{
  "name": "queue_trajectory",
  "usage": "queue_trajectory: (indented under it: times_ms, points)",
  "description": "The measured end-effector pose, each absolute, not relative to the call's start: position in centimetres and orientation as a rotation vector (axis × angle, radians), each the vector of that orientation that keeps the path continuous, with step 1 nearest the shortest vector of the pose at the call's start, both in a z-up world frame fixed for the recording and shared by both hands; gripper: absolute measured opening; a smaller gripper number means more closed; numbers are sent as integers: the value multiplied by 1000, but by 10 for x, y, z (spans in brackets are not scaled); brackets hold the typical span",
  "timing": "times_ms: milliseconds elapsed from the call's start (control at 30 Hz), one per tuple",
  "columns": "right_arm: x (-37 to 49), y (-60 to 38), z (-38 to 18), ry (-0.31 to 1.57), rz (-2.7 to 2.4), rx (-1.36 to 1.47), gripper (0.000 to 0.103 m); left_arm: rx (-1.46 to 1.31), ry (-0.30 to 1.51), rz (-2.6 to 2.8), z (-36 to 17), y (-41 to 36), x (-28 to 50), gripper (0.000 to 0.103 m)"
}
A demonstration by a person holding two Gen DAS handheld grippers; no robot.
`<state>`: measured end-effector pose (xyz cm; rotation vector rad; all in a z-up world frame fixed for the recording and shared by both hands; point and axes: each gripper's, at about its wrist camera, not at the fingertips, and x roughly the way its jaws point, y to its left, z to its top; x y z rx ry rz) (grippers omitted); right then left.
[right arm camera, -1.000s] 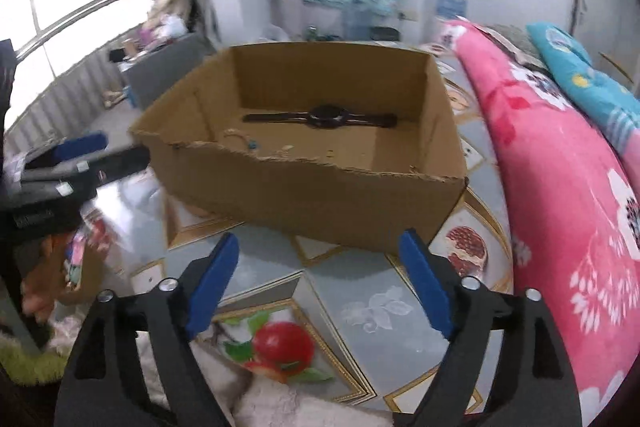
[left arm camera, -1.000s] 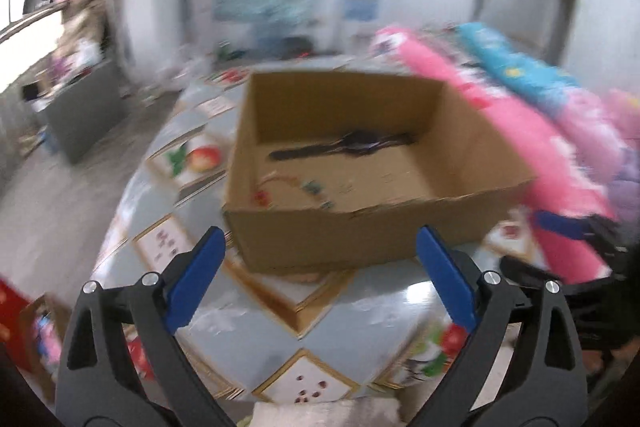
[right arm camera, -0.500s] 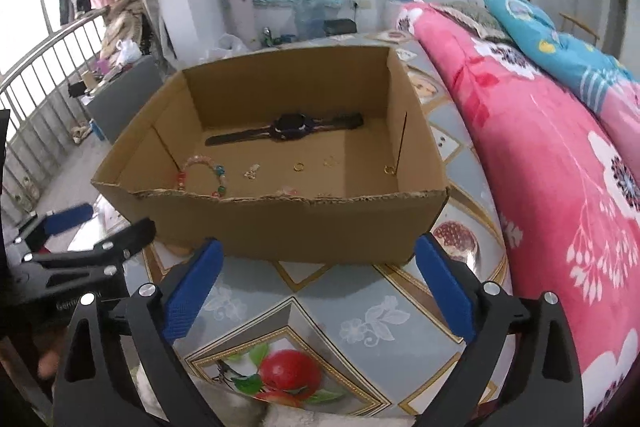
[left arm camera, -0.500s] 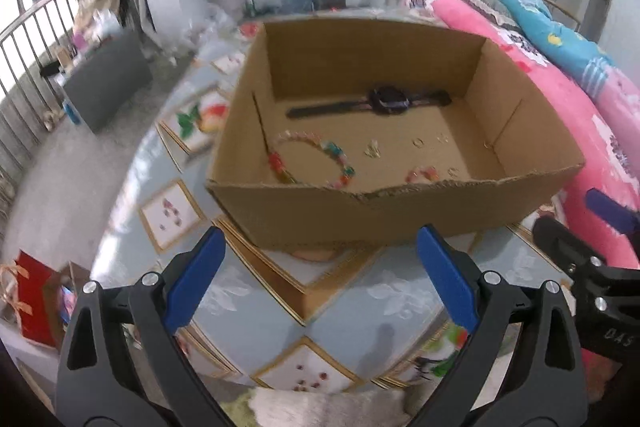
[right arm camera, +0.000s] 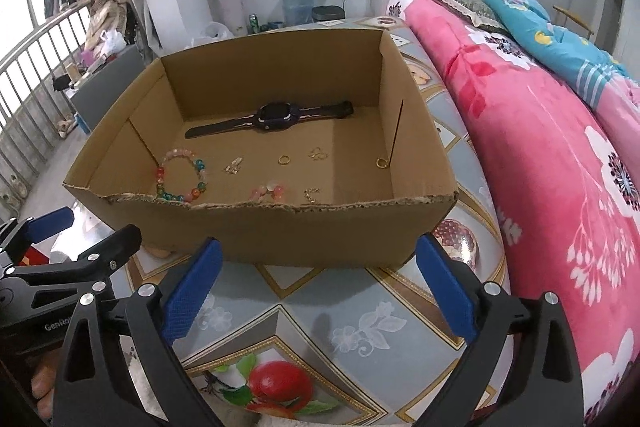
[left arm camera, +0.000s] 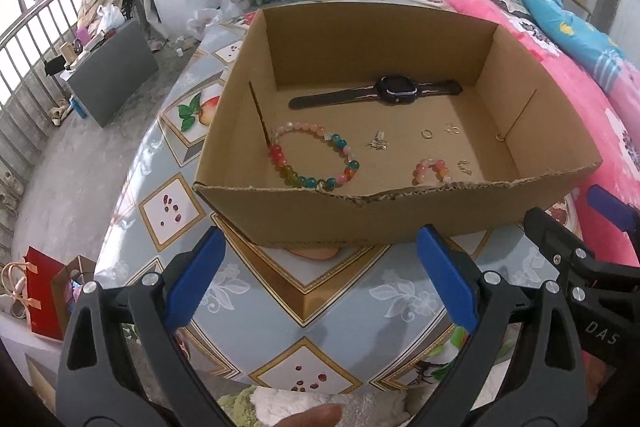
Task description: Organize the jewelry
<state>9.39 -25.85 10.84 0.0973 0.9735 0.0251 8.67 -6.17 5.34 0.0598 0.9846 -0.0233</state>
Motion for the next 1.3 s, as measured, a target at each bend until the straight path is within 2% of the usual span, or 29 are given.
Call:
queue_trajectory:
  times_ms: [1300]
  points:
    - [100,-259,105,995,-5,102,95,39,1017,-25,50,-59,95,93]
